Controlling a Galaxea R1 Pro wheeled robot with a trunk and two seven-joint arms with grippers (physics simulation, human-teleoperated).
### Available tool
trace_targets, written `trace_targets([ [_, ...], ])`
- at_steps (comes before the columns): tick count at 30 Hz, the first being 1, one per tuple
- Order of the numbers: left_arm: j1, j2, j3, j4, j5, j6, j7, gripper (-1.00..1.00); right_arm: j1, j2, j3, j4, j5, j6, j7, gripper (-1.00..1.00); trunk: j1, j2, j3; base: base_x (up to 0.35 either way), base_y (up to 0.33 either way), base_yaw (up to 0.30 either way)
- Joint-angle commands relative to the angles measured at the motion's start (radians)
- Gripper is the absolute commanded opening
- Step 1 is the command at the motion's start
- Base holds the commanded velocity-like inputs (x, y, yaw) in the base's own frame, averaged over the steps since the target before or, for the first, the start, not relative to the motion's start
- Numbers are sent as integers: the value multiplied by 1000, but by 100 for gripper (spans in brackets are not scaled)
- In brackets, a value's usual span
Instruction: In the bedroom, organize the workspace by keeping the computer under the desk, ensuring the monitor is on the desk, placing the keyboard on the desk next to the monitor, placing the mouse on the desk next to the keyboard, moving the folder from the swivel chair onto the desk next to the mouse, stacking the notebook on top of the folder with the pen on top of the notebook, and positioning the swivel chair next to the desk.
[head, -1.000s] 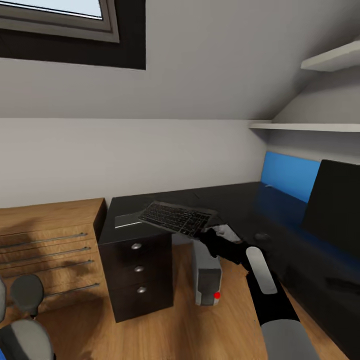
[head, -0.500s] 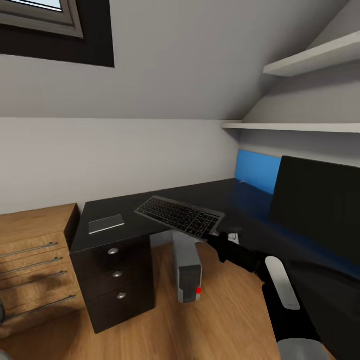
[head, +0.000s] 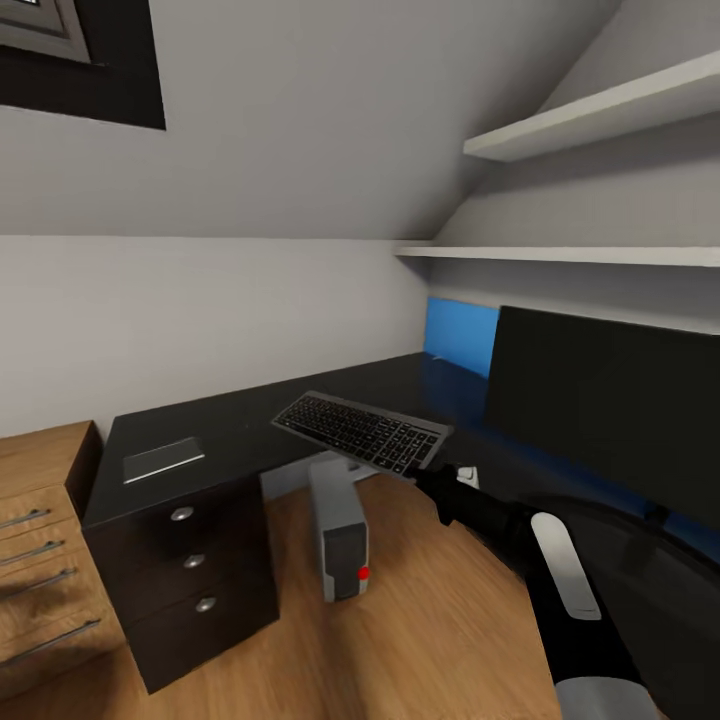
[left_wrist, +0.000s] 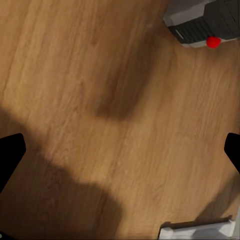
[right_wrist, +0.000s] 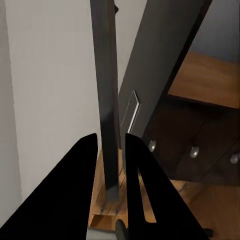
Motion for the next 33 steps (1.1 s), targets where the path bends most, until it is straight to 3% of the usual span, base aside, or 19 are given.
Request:
trace_targets([
  [1, 0, -1, 5, -2, 4, 8, -3, 100, -1, 1, -2, -1, -21, 3, -10, -100, 0, -1, -1, -4, 3, -224],
  [14, 0, -1, 6, -1, 4, 11, -3, 100, -1, 2, 0, -2, -19, 1, -6, -100, 0, -1, -1, -59, 90, -42],
  [27, 0, -1, 12, -1, 6, 9, -3, 100, 0, -1, -3, 3, -21, 2, -6, -100, 0, -1, -1, 0, 0, -291],
  [31, 0, -1, 13, -1, 5, 10, -3, 100, 4, -12, -3, 3, -68, 4, -9, -100, 0, -1, 1, -136, 0, -292],
  [32, 0, -1, 7, -1, 4, 9, -3, 100, 13, -41, -2, 12, -81, 5, -8, -100, 0, -1, 1, -26, 0, -291],
  [33, 0, -1, 7, -1, 4, 9, -2, 100, 14, -43, -2, 12, -81, 5, -8, -100, 0, -1, 2, -20, 0, -292],
])
